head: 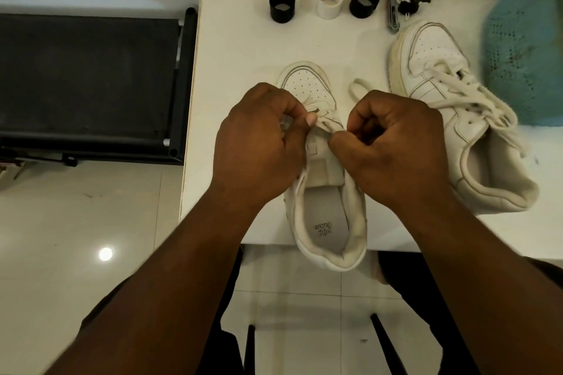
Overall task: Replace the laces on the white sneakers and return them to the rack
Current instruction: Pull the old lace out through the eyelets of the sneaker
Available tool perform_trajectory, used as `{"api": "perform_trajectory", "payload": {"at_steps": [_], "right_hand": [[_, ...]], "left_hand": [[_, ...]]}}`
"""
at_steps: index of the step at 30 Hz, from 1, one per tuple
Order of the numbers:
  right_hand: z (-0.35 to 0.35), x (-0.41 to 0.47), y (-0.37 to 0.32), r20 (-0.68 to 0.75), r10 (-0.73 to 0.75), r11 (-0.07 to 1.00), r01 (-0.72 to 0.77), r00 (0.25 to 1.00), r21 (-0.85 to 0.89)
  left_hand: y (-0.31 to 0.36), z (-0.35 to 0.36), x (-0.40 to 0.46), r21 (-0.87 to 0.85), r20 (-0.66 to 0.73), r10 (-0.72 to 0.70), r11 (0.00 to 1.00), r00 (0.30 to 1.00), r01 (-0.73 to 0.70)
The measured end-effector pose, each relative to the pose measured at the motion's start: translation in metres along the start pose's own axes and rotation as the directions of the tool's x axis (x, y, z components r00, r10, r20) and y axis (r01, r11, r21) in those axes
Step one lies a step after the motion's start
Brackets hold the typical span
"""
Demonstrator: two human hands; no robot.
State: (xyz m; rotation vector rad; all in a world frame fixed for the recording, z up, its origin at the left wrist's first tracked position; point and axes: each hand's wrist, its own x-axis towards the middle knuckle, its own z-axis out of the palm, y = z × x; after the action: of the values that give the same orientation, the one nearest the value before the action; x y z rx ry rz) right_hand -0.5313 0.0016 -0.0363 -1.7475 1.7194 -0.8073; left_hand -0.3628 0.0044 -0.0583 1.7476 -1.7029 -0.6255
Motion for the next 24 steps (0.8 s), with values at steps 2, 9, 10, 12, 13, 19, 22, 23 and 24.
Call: {"api": "perform_trajectory", "payload": {"at_steps": [2, 9, 10, 12, 13, 19, 22, 23, 24], "right_hand": [[0.0, 0.0, -0.001, -0.022, 0.008, 1.0, -0.008, 1.0, -0.001], [0.002, -0.004, -0.006, -0.068, -0.004, 0.998, 0.008, 0.998, 0.06], [0.003, -0.004, -0.006, -0.067, -0.012, 0.998, 0.016, 0.998, 0.06], [0.003, -0.003, -0.005, -0.053, -0.025, 0.996, 0.03, 0.998, 0.081], [0.003, -0.003, -0.005, -0.044, -0.035, 0.995, 0.039, 0.998, 0.091], [0.0, 0.0, 0.002, -0.011, -0.099, 0.987, 0.099, 0.995, 0.127], [-0.001, 0.002, 0.005, -0.008, -0.106, 0.982, 0.106, 0.994, 0.155], [-0.001, 0.002, 0.005, -0.001, -0.112, 0.98, 0.111, 0.994, 0.164], [-0.001, 0.002, 0.005, 0.007, -0.121, 0.978, 0.118, 0.993, 0.171]], "left_hand": [[-0.004, 0.002, 0.001, -0.032, -0.032, -0.029, 0.999, 0.999, 0.028], [-0.013, 0.002, 0.009, -0.265, -0.028, -0.222, 0.942, 0.975, 0.207], [-0.011, 0.0, 0.009, -0.251, -0.009, -0.175, 0.953, 0.984, 0.167], [-0.01, -0.003, 0.008, -0.224, 0.049, -0.073, 0.971, 0.996, 0.082], [-0.011, -0.003, 0.008, -0.215, 0.065, -0.039, 0.975, 0.997, 0.052], [-0.009, -0.001, 0.007, -0.164, -0.064, -0.049, 0.986, 0.997, 0.038], [-0.012, 0.0, 0.011, -0.262, -0.133, -0.177, 0.955, 0.975, 0.138], [-0.012, 0.0, 0.012, -0.357, -0.124, -0.279, 0.908, 0.952, 0.22], [-0.013, -0.001, 0.013, -0.425, -0.111, -0.357, 0.861, 0.927, 0.281]]}}
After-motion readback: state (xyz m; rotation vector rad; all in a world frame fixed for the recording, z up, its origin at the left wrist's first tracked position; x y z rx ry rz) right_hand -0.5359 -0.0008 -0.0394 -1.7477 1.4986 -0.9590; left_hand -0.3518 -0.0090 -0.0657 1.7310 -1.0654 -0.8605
